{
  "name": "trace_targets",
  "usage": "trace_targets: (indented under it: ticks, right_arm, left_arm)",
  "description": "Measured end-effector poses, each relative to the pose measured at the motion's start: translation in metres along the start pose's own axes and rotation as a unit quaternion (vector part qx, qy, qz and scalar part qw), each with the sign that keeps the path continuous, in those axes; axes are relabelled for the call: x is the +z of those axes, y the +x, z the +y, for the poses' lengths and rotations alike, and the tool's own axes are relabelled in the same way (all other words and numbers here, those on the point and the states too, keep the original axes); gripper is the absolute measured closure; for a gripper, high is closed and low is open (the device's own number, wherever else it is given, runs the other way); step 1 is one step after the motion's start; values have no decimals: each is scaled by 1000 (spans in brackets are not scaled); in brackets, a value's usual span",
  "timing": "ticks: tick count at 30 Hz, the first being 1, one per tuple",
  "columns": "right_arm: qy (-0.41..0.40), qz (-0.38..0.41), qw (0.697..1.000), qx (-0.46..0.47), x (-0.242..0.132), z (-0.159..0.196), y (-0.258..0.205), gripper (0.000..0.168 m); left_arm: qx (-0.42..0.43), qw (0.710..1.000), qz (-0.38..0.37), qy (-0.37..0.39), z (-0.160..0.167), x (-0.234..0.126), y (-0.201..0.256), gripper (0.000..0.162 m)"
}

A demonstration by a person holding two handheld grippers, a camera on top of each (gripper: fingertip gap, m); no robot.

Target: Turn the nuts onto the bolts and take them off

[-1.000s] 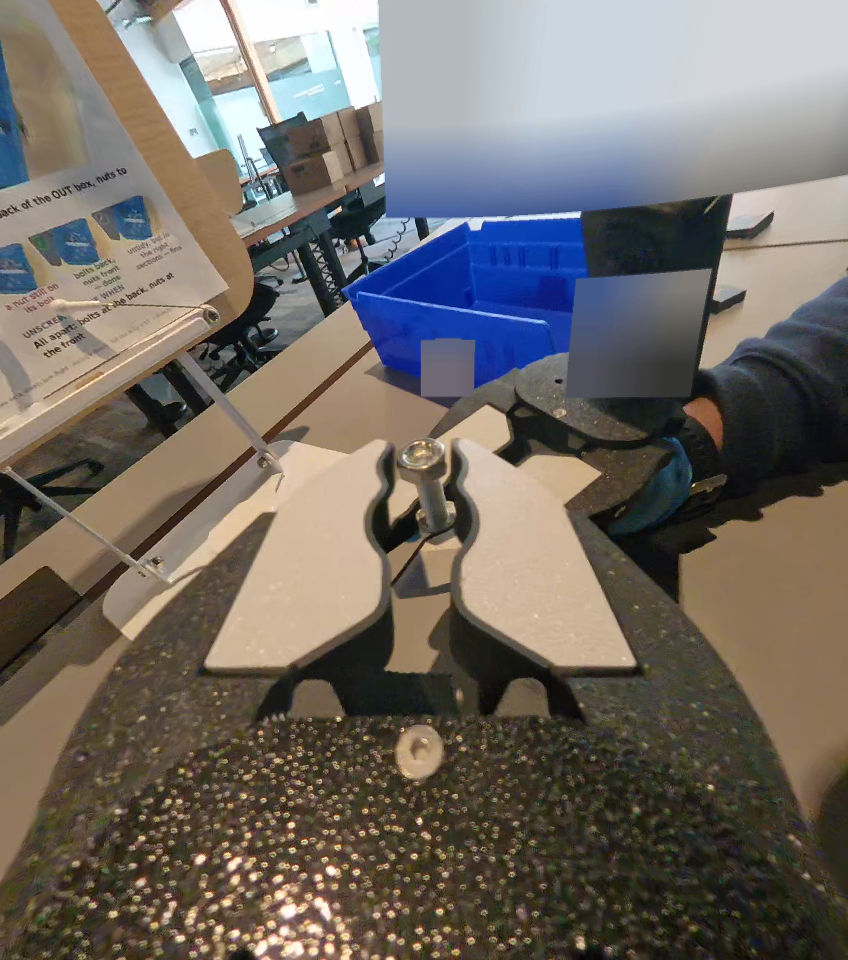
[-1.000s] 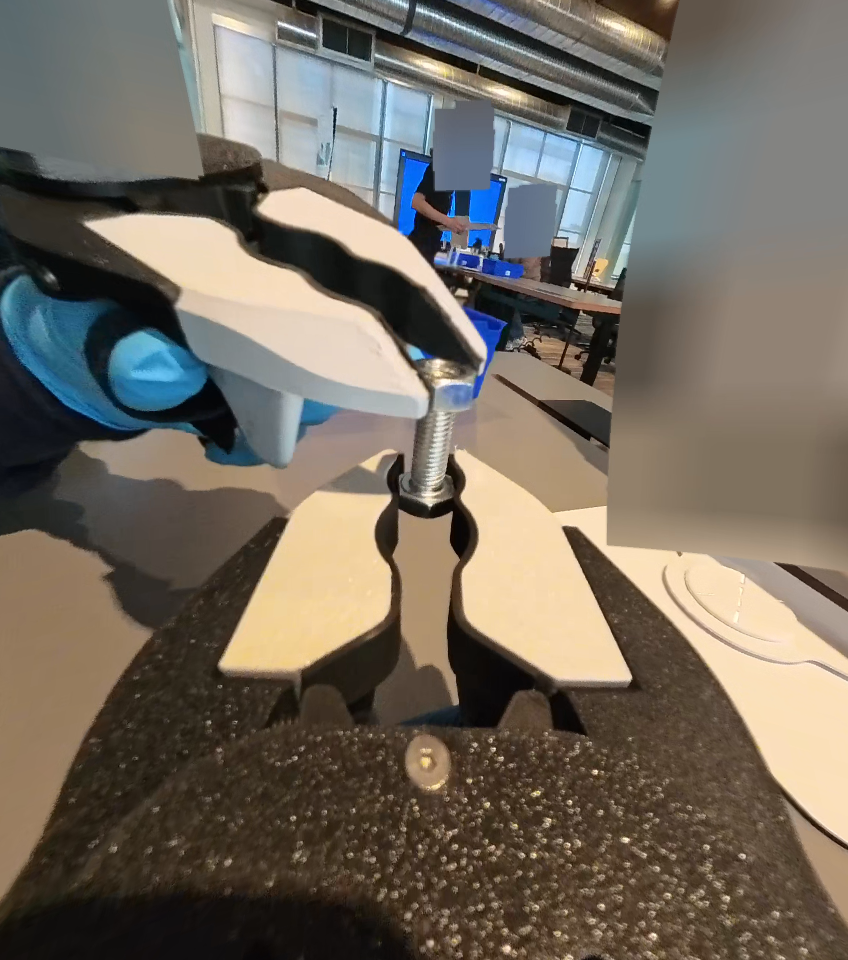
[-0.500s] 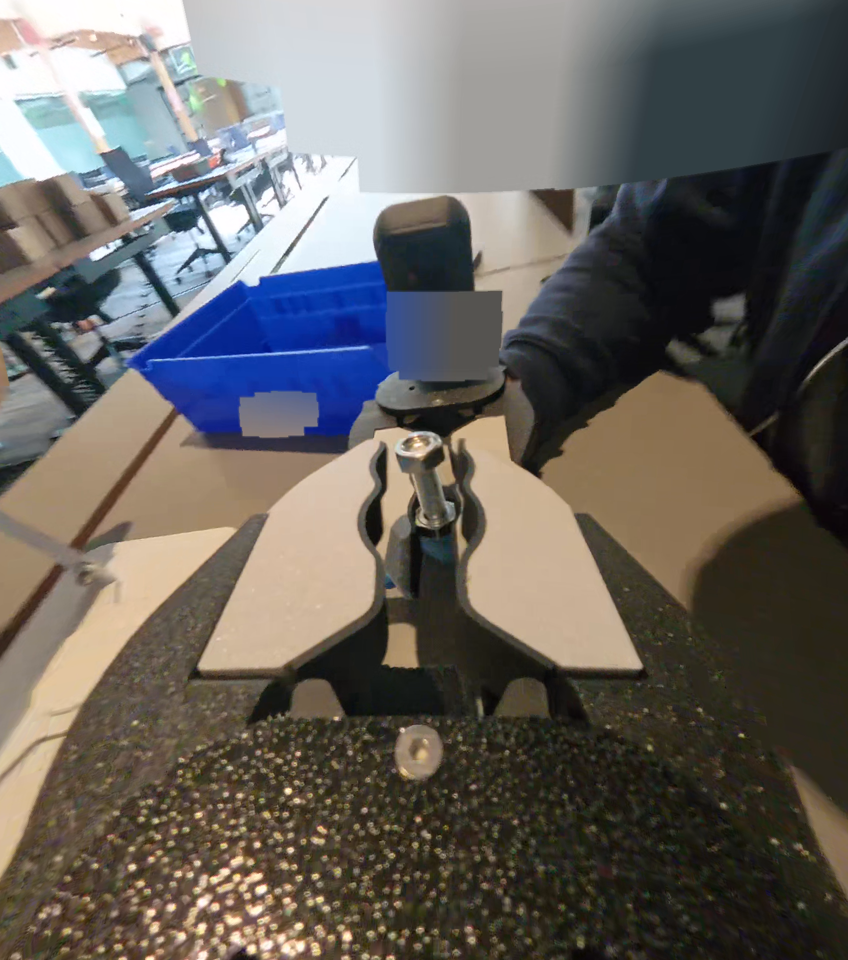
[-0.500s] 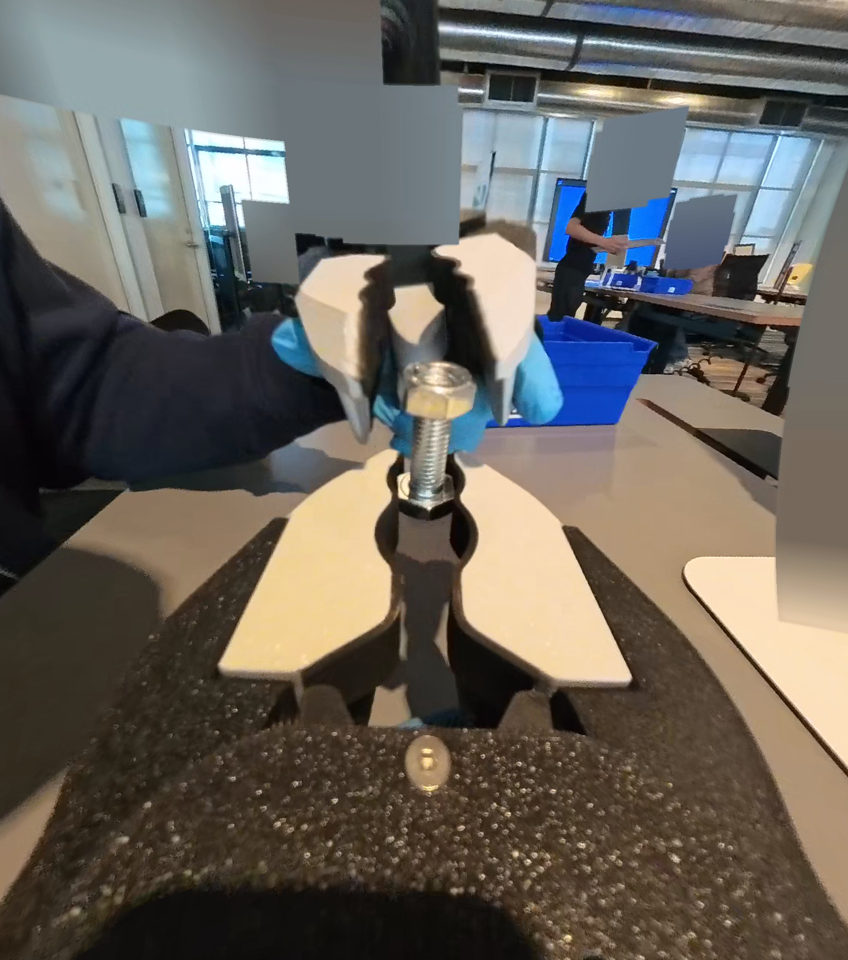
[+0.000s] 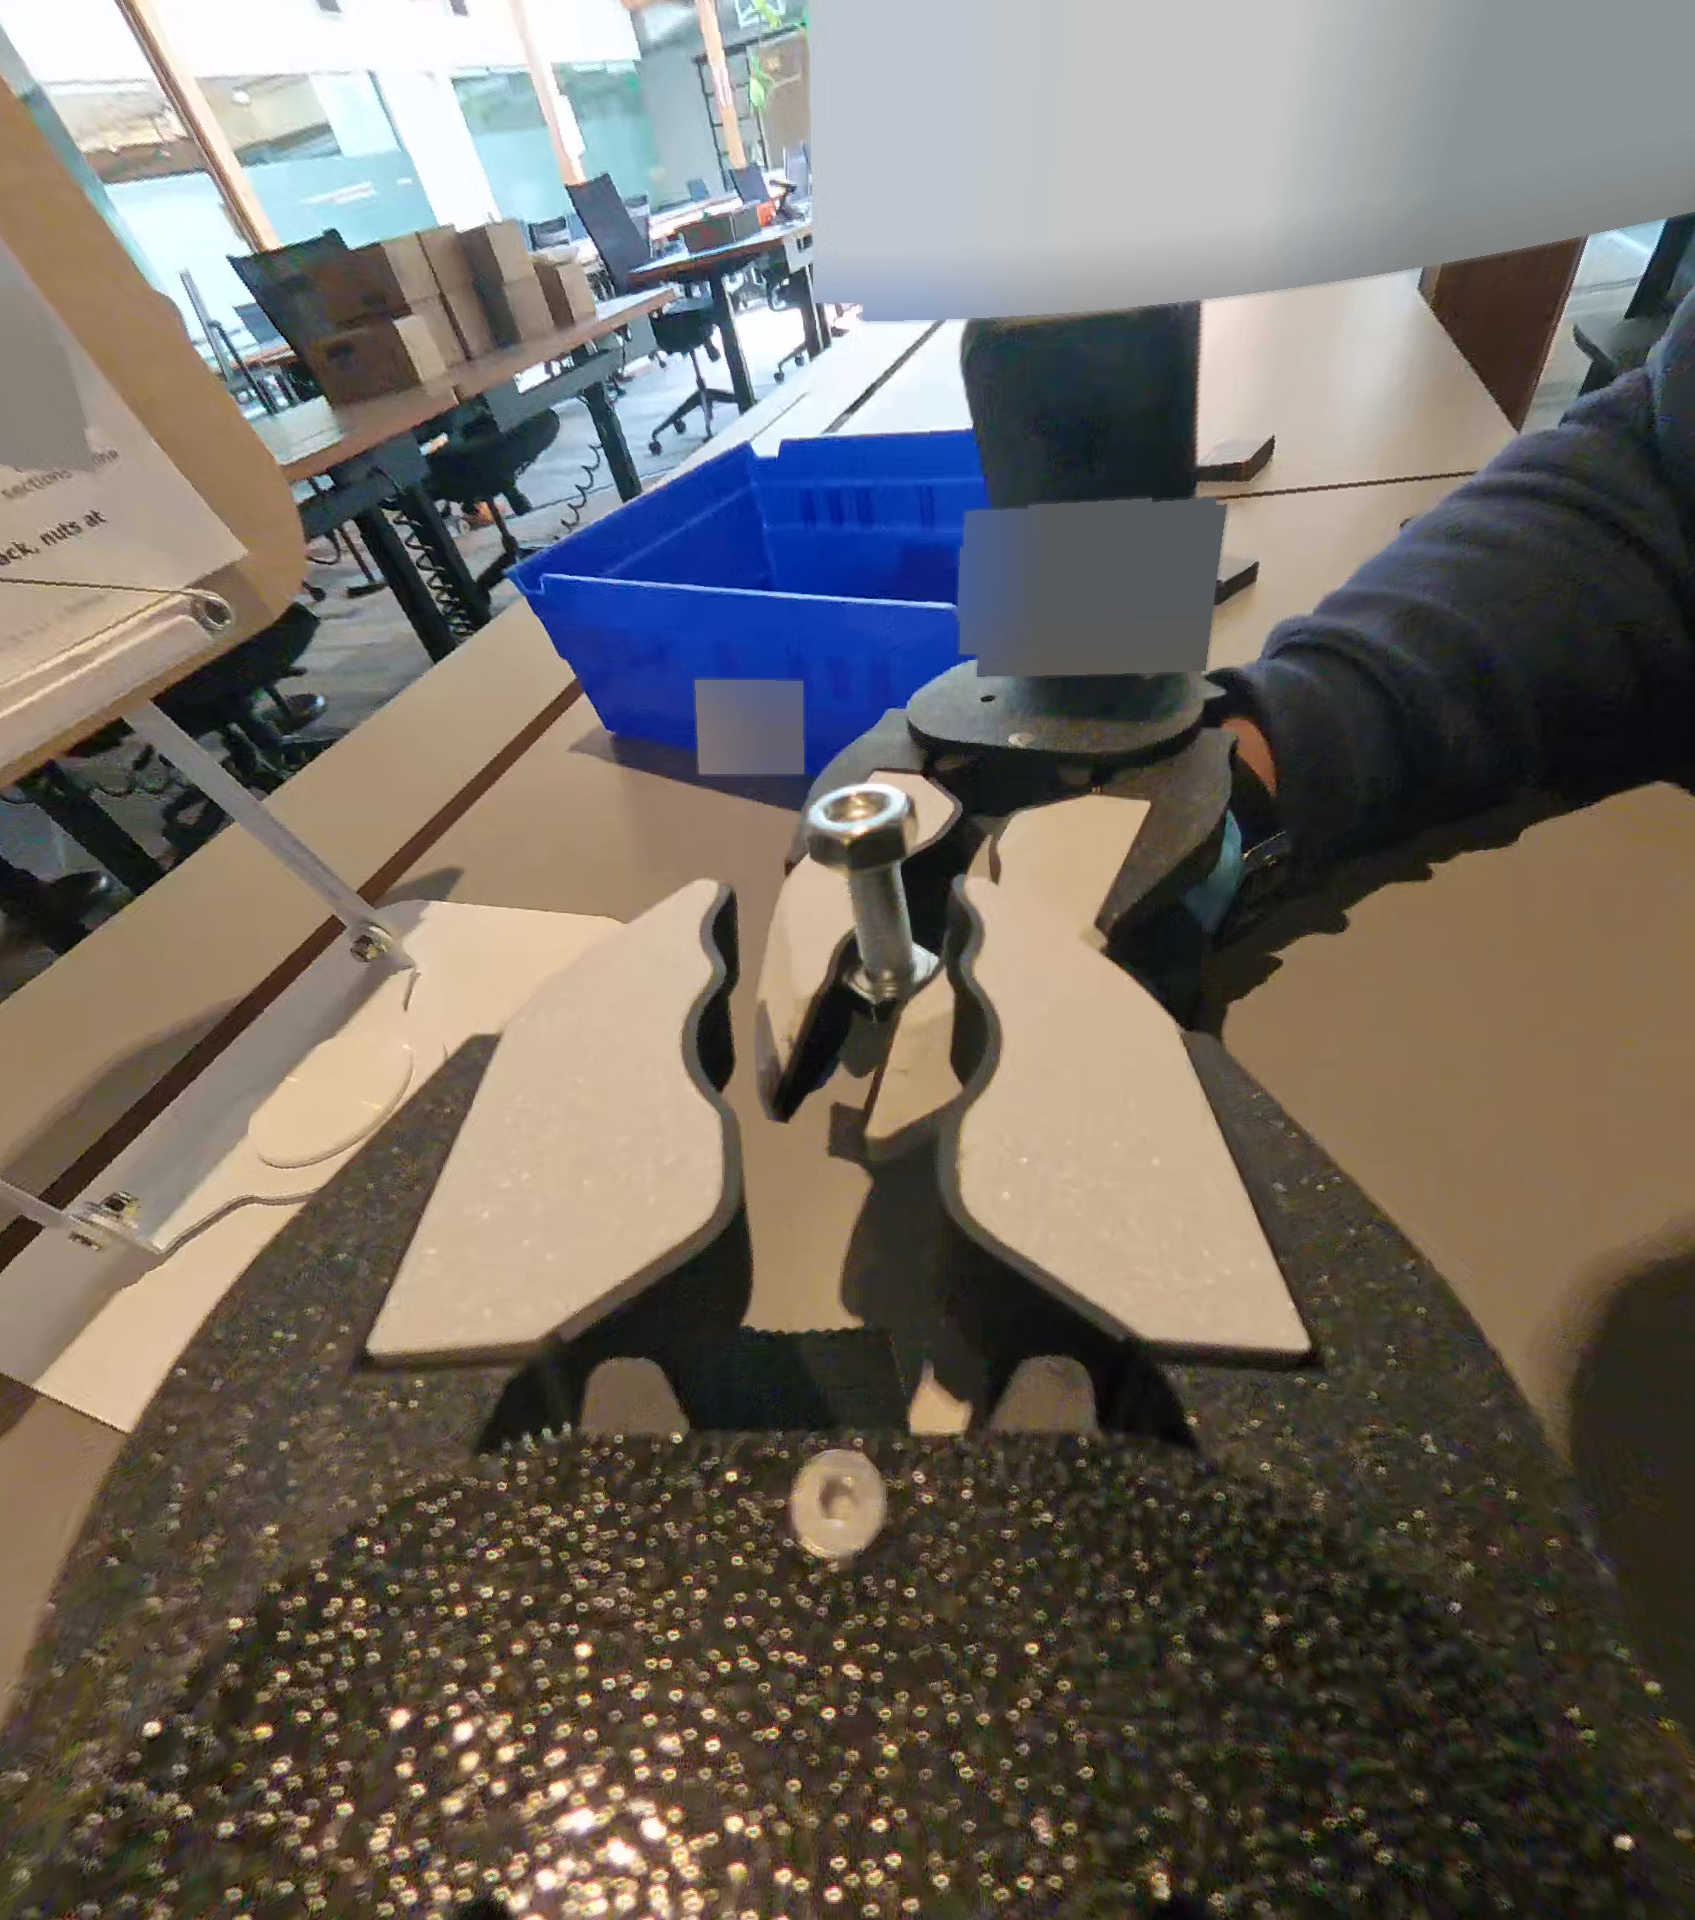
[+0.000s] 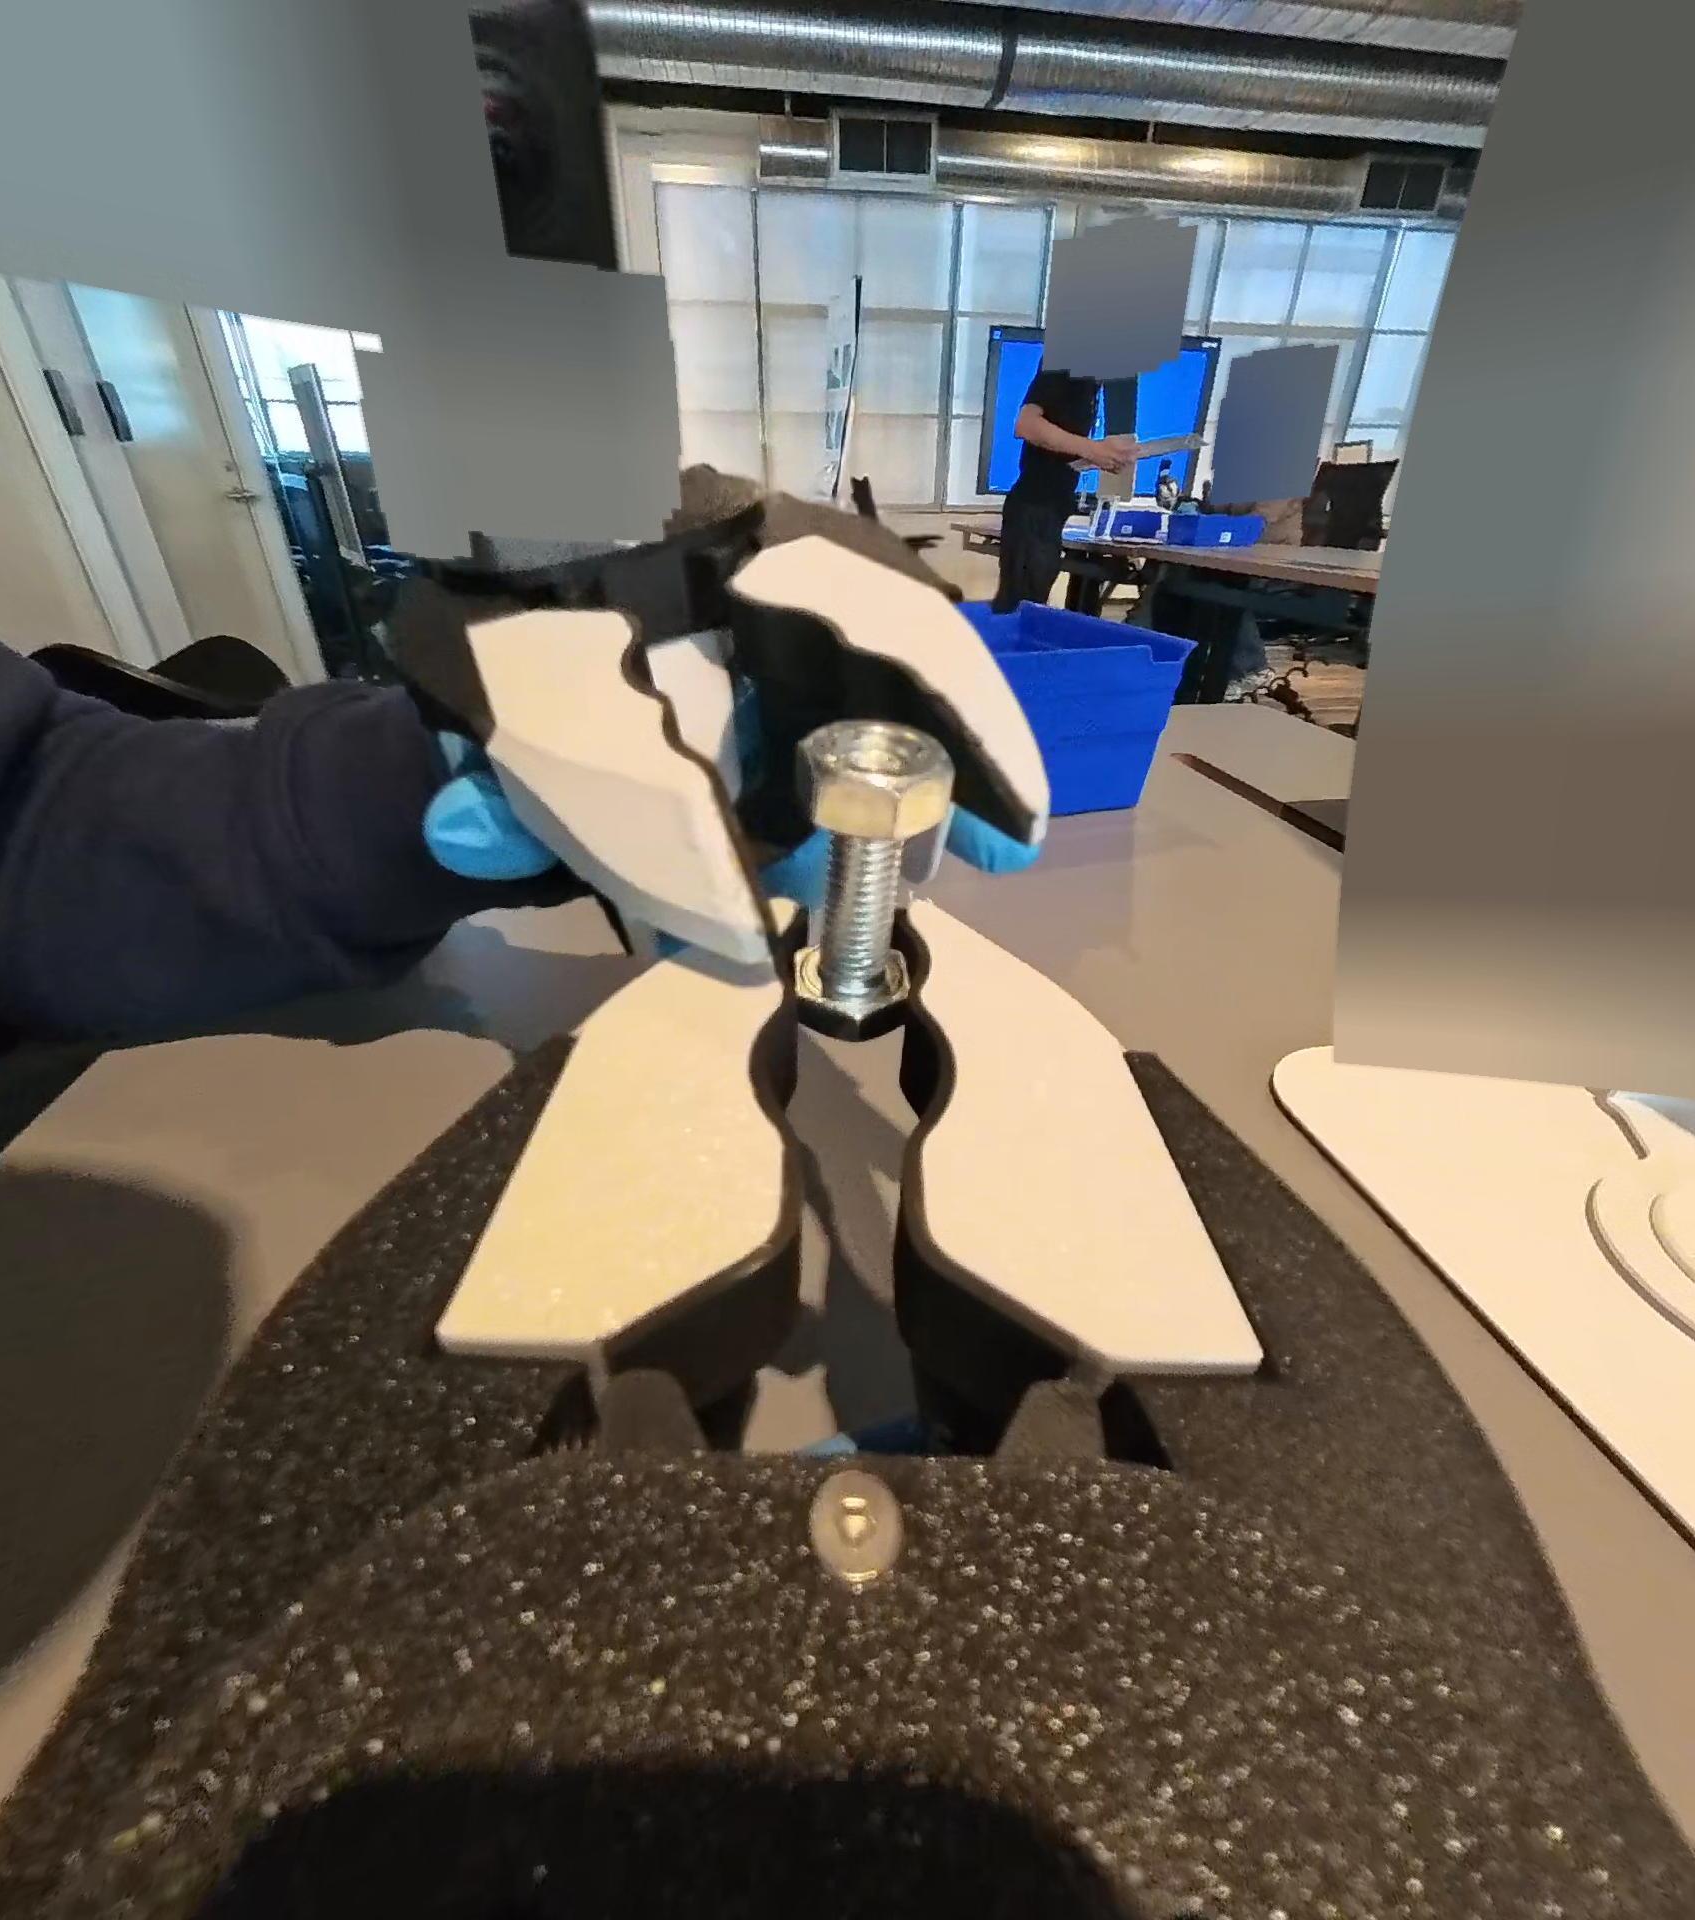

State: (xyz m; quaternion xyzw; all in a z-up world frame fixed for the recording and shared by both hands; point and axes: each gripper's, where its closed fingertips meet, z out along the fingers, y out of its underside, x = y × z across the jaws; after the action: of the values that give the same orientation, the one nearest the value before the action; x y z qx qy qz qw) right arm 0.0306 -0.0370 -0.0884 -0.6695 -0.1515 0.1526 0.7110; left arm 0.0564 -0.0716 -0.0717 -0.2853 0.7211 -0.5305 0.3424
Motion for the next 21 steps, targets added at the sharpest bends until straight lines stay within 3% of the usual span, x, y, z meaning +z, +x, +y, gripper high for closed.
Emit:
trace_targets:
  ticks: [5, 11, 21]
  right_arm:
    - [9, 9, 1000, 21, -3, -3, 8, 154]
    - [-8, 22, 1000, 0, 0, 2, 7, 154]
    - [-14, 25, 1000, 2, 2, 4, 8, 154]
  left_arm:
    - [-47, 996, -4, 69, -9, -8, -7, 132]
    - [-38, 999, -1, 14, 5, 1, -1, 134]
    - [-59, 998, -5, 22, 4, 6, 0, 153]
